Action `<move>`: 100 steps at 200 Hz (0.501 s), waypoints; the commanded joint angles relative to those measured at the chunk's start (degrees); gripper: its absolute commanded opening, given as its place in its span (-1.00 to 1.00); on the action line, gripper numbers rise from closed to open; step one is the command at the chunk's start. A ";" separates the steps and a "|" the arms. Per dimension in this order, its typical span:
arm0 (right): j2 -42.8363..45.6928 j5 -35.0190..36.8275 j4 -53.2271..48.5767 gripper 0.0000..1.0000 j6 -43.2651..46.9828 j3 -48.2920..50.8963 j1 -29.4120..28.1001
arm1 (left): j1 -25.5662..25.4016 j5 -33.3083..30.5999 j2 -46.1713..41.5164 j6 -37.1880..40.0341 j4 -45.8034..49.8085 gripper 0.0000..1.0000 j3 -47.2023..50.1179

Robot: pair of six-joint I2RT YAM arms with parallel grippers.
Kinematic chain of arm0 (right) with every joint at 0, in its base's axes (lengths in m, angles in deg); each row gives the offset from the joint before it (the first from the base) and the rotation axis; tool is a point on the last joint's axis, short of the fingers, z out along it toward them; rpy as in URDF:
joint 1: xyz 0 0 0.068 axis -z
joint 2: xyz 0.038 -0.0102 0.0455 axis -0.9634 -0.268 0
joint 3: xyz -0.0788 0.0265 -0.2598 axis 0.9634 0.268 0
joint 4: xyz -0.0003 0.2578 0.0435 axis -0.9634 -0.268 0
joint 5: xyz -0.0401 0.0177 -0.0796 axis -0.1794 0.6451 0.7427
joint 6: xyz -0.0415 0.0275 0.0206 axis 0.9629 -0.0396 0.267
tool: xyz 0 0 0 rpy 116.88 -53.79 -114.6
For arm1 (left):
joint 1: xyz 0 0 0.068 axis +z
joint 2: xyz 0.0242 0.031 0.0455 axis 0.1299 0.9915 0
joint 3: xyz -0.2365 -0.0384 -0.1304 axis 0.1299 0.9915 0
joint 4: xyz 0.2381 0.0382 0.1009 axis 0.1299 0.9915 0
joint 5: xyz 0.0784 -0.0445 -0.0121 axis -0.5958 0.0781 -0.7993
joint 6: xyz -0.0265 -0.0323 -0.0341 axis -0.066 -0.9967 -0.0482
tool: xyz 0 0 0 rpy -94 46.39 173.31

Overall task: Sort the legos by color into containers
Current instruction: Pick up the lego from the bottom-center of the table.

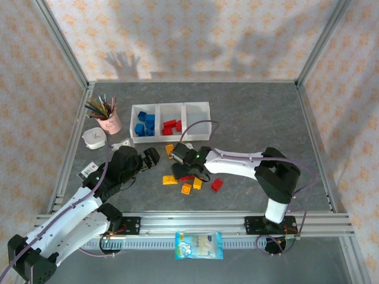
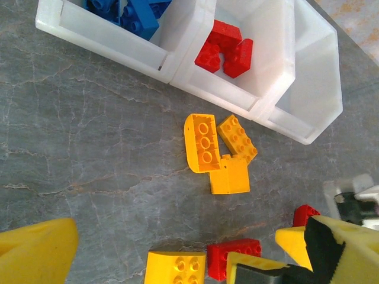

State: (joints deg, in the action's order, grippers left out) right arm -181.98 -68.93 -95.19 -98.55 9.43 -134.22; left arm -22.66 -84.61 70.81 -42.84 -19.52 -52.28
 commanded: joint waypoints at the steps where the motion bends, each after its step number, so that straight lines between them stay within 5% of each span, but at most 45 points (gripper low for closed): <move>1: -1.78 1.03 -2.18 0.70 -1.26 0.14 -0.38 | -0.34 -1.74 -0.69 -0.46 2.11 0.98 0.33; 100: -6.38 5.34 -5.46 0.58 -0.79 -1.66 -0.43 | -0.30 -1.59 0.00 0.23 1.52 0.98 0.70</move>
State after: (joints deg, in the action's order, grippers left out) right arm -187.03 -67.62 -96.83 -99.03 8.73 -134.57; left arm -22.66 -84.80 70.85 -42.80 -19.08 -52.26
